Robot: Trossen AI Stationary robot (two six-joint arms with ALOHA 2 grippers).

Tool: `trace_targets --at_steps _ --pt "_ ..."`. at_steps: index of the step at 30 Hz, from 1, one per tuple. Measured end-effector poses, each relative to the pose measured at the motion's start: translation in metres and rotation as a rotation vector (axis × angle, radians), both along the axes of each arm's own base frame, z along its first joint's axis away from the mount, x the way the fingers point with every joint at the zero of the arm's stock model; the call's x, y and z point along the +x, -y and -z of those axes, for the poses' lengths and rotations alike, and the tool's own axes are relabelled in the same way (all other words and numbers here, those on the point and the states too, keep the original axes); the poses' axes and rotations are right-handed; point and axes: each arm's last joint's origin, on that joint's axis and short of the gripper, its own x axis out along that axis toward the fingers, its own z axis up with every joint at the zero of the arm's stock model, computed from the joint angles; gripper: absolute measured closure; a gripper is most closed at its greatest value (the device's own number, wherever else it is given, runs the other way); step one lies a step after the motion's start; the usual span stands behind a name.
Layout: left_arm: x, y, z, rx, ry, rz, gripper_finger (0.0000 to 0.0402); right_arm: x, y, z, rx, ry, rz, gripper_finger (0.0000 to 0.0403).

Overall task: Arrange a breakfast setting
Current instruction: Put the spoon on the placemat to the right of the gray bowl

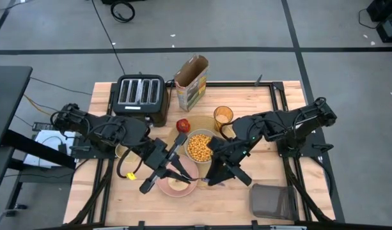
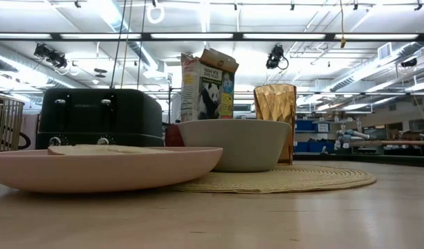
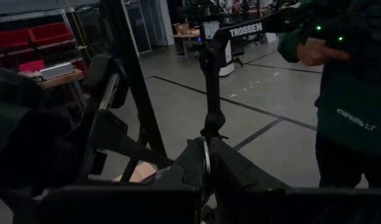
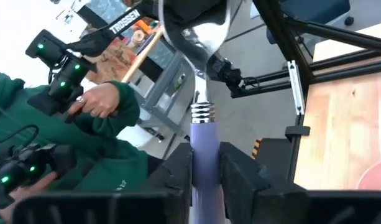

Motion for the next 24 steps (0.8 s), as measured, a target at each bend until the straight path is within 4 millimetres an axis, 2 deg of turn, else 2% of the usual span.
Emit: trace_targets --at_steps 3,7,11,16,20,24 --pt "0.000 -0.001 -0.001 -0.006 0.002 -0.034 0.0372 0.000 0.001 0.000 0.000 0.001 -0.001 0.0342" --pt "0.002 -0.003 -0.002 -0.034 0.002 -0.122 0.0326 0.001 0.000 0.001 -0.006 -0.007 -0.001 0.0342" --pt "0.002 -0.005 -0.002 -0.069 -0.016 -0.155 0.0283 0.001 0.001 0.004 -0.027 -0.021 0.025 0.0359" --pt "-0.010 -0.010 -0.011 -0.079 -0.005 -0.161 0.0239 0.002 0.002 0.005 -0.036 -0.022 0.049 0.0374" --pt "-0.020 -0.013 -0.014 -0.066 -0.023 -0.160 0.0232 0.002 0.003 0.006 -0.063 -0.015 0.087 0.0374" --pt "-0.020 -0.013 -0.009 -0.078 -0.084 -0.169 0.0253 0.003 0.004 0.008 -0.086 -0.020 0.122 0.0374"
